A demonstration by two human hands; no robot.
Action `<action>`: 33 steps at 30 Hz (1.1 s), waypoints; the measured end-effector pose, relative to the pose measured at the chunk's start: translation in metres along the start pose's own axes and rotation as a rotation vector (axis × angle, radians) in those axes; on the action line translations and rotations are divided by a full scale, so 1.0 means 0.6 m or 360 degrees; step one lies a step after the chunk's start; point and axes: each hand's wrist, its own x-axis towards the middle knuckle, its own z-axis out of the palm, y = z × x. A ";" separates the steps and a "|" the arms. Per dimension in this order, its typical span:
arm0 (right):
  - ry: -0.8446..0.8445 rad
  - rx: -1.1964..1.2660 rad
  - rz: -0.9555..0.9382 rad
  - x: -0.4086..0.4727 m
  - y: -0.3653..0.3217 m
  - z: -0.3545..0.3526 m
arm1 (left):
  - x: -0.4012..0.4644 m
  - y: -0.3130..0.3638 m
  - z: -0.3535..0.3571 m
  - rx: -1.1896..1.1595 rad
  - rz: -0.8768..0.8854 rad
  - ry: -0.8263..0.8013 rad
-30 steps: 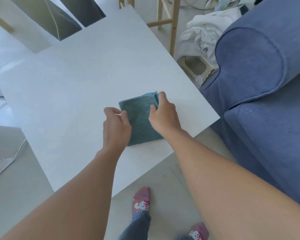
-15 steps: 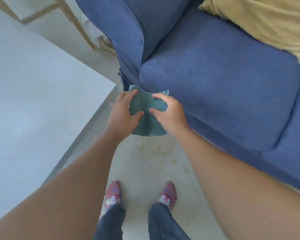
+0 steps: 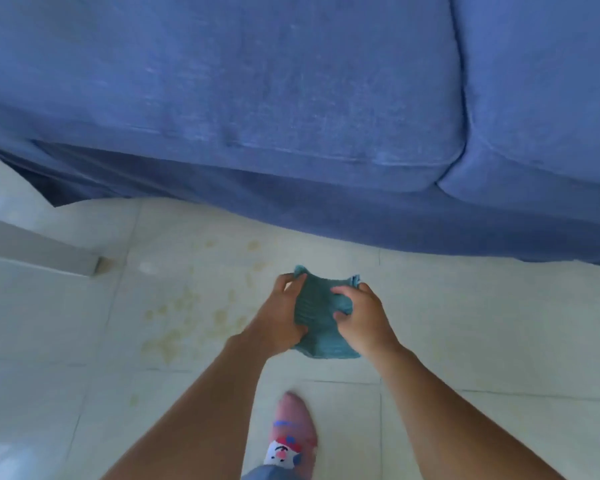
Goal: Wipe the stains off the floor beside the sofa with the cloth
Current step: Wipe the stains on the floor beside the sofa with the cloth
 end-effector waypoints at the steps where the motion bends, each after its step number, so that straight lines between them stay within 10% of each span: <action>1: 0.0038 -0.0009 0.0048 0.010 0.034 0.006 | 0.022 -0.005 0.026 0.0002 0.0016 -0.0049; 11: 0.0633 0.0177 0.0346 0.060 0.274 0.126 | 0.144 -0.105 0.148 0.0489 0.0312 0.0057; 15: 0.1104 -0.0340 0.0113 0.050 0.289 0.199 | 0.144 -0.156 0.072 0.1048 0.0350 0.0312; 24: 0.0635 -0.0768 -0.0135 0.027 0.308 0.282 | 0.139 -0.202 0.049 0.1559 0.0033 -0.0343; 29: 0.0739 -0.0544 0.0447 0.057 0.275 0.277 | 0.136 -0.203 0.042 0.1765 0.0076 -0.0402; 33: 0.0588 -0.0792 -0.0071 -0.034 0.294 0.329 | 0.136 -0.204 0.051 0.1758 0.0090 -0.0410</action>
